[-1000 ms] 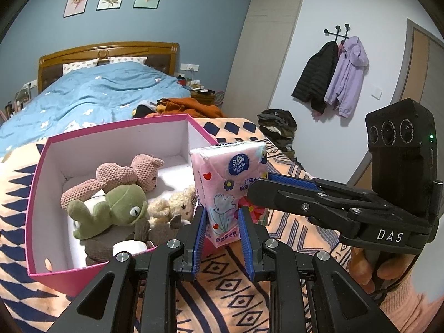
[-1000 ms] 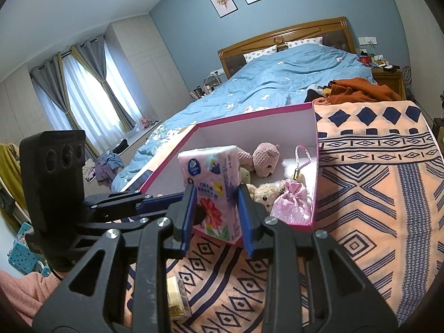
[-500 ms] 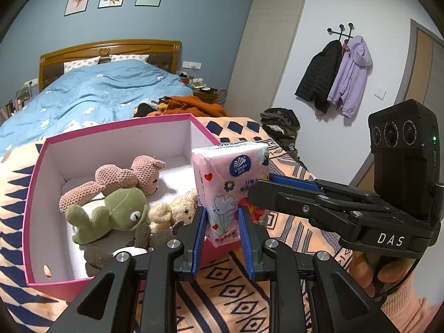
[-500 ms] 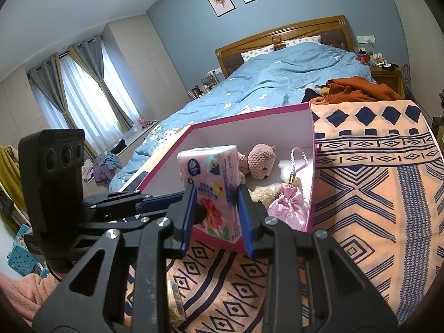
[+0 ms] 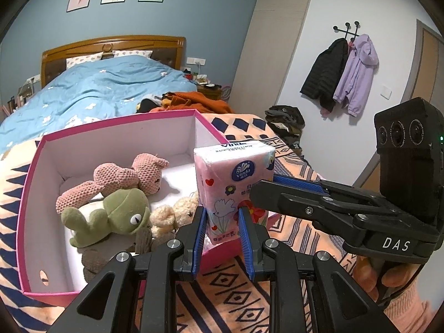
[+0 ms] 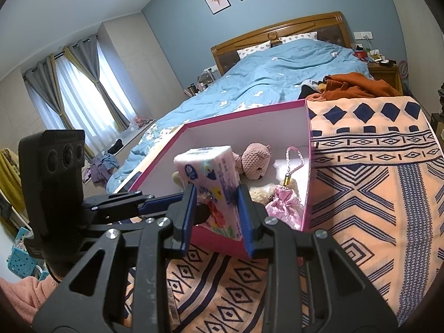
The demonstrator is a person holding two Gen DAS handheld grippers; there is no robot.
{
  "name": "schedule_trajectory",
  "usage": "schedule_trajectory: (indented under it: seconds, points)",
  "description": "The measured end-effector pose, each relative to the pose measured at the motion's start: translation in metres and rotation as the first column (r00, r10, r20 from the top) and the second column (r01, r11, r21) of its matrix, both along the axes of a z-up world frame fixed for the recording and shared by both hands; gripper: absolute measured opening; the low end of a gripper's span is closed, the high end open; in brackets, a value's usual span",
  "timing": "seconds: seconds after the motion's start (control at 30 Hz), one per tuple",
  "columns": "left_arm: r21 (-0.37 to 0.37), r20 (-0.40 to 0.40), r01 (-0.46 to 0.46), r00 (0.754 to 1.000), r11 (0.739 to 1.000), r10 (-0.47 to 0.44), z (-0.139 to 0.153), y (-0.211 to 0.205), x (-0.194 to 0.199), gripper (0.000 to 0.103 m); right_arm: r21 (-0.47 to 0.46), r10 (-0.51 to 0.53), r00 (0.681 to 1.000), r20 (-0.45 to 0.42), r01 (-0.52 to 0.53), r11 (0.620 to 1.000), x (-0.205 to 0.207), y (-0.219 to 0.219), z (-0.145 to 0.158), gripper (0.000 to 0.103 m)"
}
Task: Organize objects
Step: 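Carry the pink tissue pack over the rim of the pink box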
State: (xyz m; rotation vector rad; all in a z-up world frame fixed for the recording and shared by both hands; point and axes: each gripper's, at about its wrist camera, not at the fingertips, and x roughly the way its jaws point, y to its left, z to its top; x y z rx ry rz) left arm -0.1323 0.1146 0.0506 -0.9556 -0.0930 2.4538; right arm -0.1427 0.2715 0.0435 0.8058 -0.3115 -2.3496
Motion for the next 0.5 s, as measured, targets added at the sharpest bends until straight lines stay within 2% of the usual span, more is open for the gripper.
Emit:
schedule_trajectory:
  seconds: [0.5]
  points:
    - [-0.007, 0.021, -0.005, 1.000, 1.000, 0.005, -0.0059, 0.0030, -0.0087, 0.023, 0.003, -0.005, 1.000, 0.024, 0.005, 1.000, -0.0076, 0.0001, -0.0054, 0.033]
